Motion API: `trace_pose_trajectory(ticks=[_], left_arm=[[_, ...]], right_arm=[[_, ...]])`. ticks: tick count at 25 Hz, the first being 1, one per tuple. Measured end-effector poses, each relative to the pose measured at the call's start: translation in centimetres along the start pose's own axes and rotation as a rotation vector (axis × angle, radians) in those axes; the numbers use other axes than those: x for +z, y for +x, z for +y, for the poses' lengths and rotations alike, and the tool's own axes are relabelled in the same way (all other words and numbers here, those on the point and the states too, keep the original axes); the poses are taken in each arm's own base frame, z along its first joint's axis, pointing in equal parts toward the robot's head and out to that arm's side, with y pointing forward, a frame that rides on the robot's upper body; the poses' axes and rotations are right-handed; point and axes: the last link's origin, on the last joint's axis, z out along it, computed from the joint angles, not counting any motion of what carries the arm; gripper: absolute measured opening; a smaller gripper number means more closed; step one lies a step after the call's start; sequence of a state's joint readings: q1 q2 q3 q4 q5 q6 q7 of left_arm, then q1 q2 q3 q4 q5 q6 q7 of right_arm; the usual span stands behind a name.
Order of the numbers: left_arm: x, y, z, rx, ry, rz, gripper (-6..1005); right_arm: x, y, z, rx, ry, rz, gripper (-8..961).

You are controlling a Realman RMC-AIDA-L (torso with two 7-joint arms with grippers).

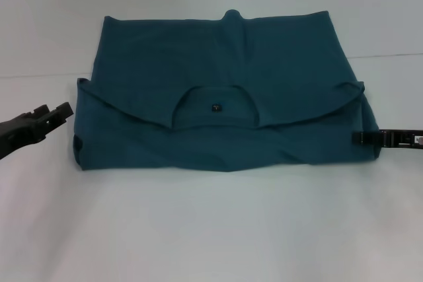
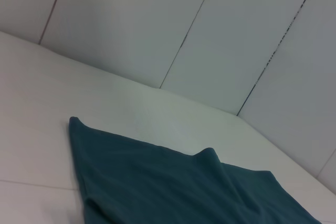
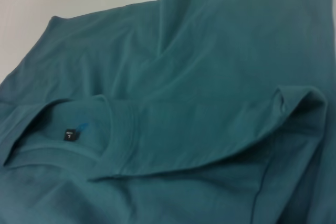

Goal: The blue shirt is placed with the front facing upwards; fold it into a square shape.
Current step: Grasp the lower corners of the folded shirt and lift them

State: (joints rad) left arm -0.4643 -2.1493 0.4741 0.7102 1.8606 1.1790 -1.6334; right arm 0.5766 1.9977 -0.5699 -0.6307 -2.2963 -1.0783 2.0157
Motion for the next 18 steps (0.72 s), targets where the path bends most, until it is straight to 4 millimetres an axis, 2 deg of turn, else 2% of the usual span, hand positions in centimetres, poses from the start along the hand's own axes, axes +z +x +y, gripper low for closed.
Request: trace_pose_trajectory(ticks=[10,18], left_arm=[[0.2,0.08,0.11,0.0,-0.004,0.0,587],[0.23,-0.05,0.14,-0.005,-0.006,-0.001,586]], right_arm=[[0.76,0.7,0.65,0.02,-0.023,0.018,493],[0.59,0.82,0.65,0.024,-0.03,0.012,322]])
